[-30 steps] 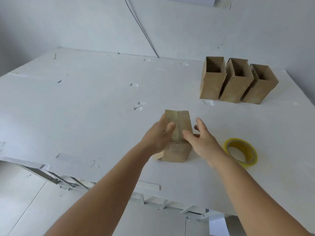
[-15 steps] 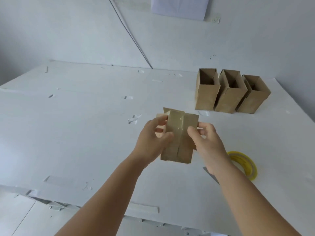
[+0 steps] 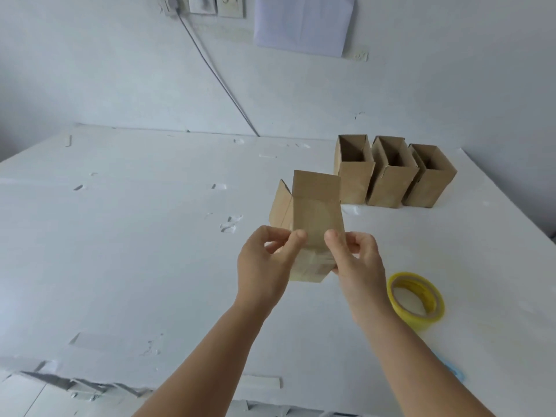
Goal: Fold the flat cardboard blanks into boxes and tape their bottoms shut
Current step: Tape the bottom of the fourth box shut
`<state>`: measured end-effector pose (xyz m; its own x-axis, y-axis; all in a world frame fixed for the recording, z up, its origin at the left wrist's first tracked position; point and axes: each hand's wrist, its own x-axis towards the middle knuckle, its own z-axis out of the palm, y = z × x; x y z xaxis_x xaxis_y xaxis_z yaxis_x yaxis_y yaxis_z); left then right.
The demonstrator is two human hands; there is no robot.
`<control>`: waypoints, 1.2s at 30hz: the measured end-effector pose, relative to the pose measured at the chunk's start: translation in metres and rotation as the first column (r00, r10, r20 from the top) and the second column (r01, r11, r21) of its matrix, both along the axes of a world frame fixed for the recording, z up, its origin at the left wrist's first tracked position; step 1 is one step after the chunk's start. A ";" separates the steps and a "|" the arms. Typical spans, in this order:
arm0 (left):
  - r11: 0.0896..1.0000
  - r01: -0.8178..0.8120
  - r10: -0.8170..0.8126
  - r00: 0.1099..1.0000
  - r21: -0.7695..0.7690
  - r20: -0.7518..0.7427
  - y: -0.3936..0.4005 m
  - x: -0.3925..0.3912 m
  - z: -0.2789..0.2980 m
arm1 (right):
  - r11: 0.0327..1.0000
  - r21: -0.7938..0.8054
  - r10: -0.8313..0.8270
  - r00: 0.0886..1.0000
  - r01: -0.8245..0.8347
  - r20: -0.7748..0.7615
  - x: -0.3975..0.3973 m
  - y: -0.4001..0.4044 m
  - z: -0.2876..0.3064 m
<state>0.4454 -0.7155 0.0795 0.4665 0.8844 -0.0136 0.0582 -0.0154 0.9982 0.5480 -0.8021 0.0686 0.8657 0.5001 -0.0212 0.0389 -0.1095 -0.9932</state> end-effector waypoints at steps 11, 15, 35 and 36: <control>0.996 0.084 -0.083 0.996 -0.034 0.036 -0.012 -0.010 -0.026 | 0.981 -0.075 -0.166 0.978 0.176 0.127 -0.019 0.008 -0.018; 0.992 0.015 -0.010 0.999 0.127 -0.038 -0.013 -0.008 -0.027 | 0.974 -0.099 -0.179 0.959 0.204 0.218 -0.024 0.009 -0.024; 0.987 0.031 0.021 0.948 0.160 -0.317 0.012 0.031 -0.026 | 0.962 -0.106 -0.180 0.873 0.253 0.453 0.010 0.001 -0.032; 0.985 0.052 0.004 0.945 0.163 -0.328 0.016 0.037 -0.027 | 0.958 -0.128 -0.166 0.863 0.256 0.477 0.016 0.005 -0.033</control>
<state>0.4821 -0.6991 0.0522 0.4824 0.8757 -0.0217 0.3772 -0.1853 0.9074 0.5638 -0.7970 0.0357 0.8842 0.3302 0.3305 0.4384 -0.3422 -0.8311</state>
